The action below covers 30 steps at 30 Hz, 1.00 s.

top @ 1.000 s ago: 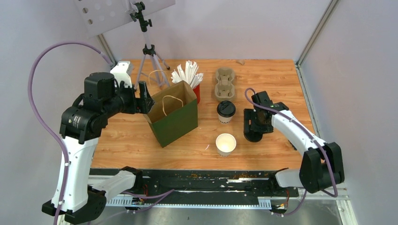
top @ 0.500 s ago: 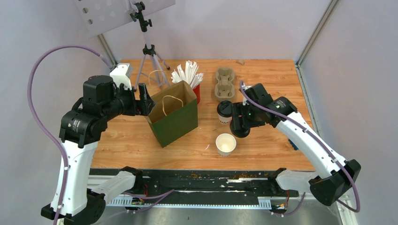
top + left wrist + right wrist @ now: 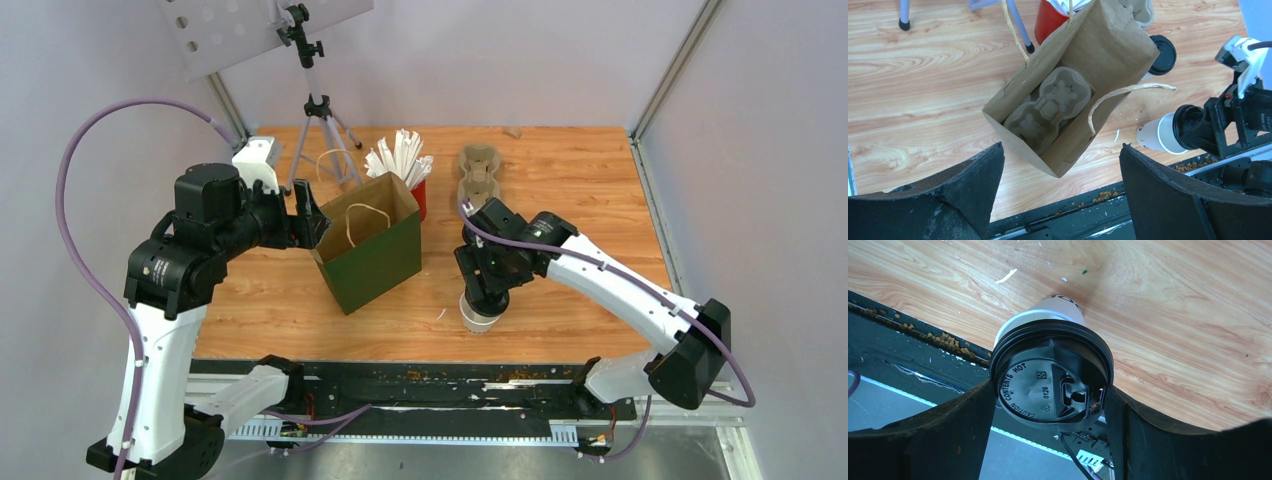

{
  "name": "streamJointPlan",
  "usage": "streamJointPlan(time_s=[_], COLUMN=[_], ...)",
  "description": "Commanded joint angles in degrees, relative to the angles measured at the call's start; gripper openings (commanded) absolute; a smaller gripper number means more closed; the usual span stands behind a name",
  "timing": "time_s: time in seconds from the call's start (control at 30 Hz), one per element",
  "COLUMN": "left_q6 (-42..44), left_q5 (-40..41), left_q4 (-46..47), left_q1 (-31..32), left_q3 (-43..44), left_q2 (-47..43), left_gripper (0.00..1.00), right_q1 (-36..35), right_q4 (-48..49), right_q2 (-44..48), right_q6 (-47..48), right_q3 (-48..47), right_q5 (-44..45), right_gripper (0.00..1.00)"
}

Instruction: Pack the takeout coffee

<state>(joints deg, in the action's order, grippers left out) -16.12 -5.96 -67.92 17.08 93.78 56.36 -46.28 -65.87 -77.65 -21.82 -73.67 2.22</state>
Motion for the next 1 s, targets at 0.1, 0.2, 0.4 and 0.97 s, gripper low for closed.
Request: streamJointPlan(time_s=[0.1,0.2,0.4,0.97], left_q6=[0.97,1.26,1.62,1.53], left_q5=[0.13,0.37,0.67,0.56], left_q4=[1.74,1.64,0.97,1.21], left_q1=[-0.38,-0.38,-0.38,-0.38], left_q3=[0.09,0.26,0.10,-0.41], left_q2=[-0.52,-0.53,-0.87,-1.20], left_gripper=[0.92,0.92,0.93,0.93], right_q1=[-2.85,-3.19,-3.38,-3.64], right_q4=[3.43,3.79,4.67,2.33], right_q2=[-2.64,-3.73,-4.62,-4.11], right_q6=[-1.86,-1.79,-1.41,-1.52], right_q3=[0.22,0.90,2.83,0.08], right_q5=[1.91,2.43,2.84,2.09], right_gripper=[0.76,0.77,0.78,0.80])
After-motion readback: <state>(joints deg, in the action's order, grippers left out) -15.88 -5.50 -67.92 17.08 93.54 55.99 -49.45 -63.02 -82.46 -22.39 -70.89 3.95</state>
